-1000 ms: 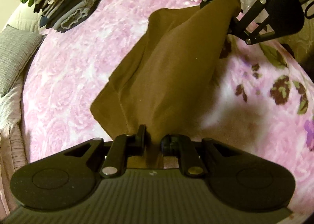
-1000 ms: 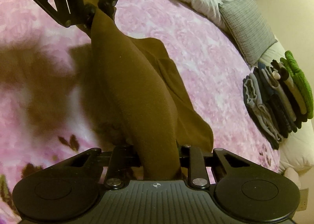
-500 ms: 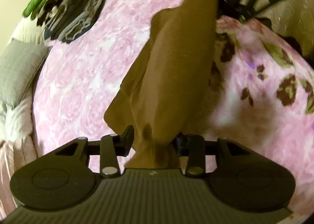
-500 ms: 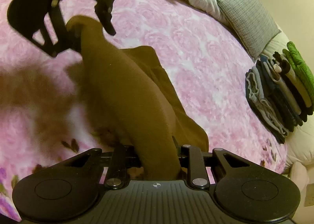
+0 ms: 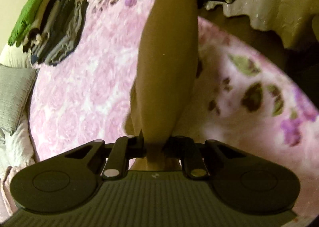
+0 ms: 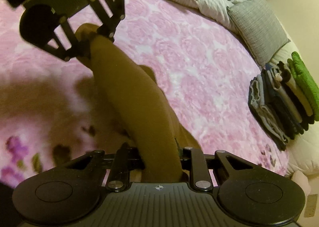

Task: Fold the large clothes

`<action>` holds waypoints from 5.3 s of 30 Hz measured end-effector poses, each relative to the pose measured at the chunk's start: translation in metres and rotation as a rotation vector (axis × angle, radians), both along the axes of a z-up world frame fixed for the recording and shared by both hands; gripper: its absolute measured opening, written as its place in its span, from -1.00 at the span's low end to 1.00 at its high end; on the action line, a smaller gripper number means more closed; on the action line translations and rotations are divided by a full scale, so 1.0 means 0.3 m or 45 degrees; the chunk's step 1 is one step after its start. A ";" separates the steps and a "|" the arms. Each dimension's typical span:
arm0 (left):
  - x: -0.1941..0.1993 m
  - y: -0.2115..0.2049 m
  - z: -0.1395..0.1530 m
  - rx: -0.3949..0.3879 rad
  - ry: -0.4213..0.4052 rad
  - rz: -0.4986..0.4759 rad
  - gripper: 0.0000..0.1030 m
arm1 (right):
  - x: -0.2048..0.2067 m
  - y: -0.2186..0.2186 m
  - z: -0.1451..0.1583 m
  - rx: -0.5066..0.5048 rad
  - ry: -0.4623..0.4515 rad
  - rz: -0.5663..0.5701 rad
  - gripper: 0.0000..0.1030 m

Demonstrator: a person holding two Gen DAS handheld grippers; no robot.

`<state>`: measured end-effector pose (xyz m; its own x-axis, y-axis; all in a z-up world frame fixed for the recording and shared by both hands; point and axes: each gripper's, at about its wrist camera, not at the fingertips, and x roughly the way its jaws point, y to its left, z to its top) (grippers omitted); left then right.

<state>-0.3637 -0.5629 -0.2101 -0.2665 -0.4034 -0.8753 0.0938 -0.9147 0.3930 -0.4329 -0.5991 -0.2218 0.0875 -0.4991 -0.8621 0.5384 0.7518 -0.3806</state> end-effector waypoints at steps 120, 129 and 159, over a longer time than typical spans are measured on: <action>-1.278 -1.757 0.508 -0.241 0.419 1.330 -0.64 | -1.557 -2.061 0.478 0.083 -0.736 0.203 -0.32; -1.274 -1.732 0.581 -0.264 0.460 1.379 -0.54 | -1.596 -2.010 0.544 0.021 -0.817 0.132 -0.08; -1.123 -0.897 0.751 -0.086 0.950 1.892 0.98 | -1.606 -1.180 0.755 -0.009 -0.856 -0.743 0.71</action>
